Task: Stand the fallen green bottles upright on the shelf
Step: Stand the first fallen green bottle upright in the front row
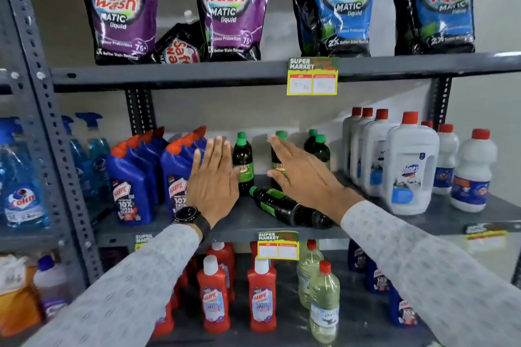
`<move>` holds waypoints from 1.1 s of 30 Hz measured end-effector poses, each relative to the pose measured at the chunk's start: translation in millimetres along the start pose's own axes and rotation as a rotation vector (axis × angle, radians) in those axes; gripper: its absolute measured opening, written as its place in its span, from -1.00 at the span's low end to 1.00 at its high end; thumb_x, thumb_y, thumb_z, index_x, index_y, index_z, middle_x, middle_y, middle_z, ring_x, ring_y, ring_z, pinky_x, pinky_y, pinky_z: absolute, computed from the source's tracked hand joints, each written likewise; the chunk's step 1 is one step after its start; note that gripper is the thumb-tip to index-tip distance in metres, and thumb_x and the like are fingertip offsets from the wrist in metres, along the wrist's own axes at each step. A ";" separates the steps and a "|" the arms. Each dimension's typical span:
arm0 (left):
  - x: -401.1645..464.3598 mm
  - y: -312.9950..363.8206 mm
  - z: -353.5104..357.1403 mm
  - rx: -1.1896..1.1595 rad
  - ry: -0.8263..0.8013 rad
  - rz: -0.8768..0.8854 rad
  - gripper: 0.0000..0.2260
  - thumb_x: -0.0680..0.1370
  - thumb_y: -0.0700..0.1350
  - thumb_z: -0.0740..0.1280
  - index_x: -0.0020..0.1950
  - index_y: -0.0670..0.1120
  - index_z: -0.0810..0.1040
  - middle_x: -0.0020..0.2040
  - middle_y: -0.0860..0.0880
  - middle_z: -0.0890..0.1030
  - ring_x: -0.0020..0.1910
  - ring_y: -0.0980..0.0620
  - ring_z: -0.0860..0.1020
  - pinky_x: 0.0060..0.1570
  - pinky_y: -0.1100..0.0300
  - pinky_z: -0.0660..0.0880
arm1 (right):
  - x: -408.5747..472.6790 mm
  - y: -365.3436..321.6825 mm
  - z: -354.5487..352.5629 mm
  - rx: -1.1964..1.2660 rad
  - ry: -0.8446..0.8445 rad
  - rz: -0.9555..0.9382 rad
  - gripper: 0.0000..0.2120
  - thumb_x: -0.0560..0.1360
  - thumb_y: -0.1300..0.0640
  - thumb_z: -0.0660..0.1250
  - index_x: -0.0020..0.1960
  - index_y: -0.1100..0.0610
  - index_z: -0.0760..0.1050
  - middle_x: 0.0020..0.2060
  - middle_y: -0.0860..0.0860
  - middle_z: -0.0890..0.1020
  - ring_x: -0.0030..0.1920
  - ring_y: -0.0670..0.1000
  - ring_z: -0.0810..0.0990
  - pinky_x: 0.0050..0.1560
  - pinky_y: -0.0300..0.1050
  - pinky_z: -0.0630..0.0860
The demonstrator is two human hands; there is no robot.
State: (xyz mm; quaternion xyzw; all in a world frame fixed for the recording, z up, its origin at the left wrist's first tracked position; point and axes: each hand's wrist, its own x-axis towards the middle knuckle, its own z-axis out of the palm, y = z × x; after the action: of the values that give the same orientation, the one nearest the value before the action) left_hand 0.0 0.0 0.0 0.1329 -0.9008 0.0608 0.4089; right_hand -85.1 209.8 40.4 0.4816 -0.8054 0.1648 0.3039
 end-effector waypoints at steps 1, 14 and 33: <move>-6.1 -4.8 11.2 -0.007 -0.091 -0.034 -0.44 0.68 0.07 -0.07 0.64 -0.18 0.06 0.66 -0.15 0.08 0.65 -0.12 0.01 0.61 -0.12 -0.02 | 5.3 3.6 12.5 0.008 -0.091 0.033 -0.35 0.67 -0.08 0.27 0.63 0.22 0.21 0.53 0.20 0.43 0.48 0.23 0.47 0.40 0.13 0.46; -36.4 -25.6 91.9 -0.091 -0.682 -0.063 -0.45 0.68 0.06 -0.05 0.60 -0.20 0.17 0.63 -0.18 0.19 0.63 -0.11 0.12 0.59 -0.09 0.04 | 72.1 27.6 80.7 0.030 -0.861 0.463 -0.24 0.42 -0.27 0.52 0.47 0.09 0.44 0.37 0.10 0.56 0.04 0.15 0.52 0.01 0.03 0.53; -41.4 -24.8 92.2 0.023 -0.694 -0.021 -0.47 0.68 0.02 -0.10 0.59 -0.20 0.19 0.63 -0.18 0.19 0.62 -0.10 0.15 0.56 -0.15 0.09 | 43.8 12.5 106.2 0.686 -0.021 0.708 -0.41 0.29 -0.15 0.67 0.08 0.16 0.50 -0.03 0.01 0.70 -0.02 0.08 0.69 0.06 0.05 0.65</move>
State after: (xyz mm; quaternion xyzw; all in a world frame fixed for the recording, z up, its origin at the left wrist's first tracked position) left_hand -33.2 -36.0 -91.9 0.1595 -0.9840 0.0181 0.0771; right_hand -146.5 127.0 -11.6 0.2522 -0.8218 0.5090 0.0451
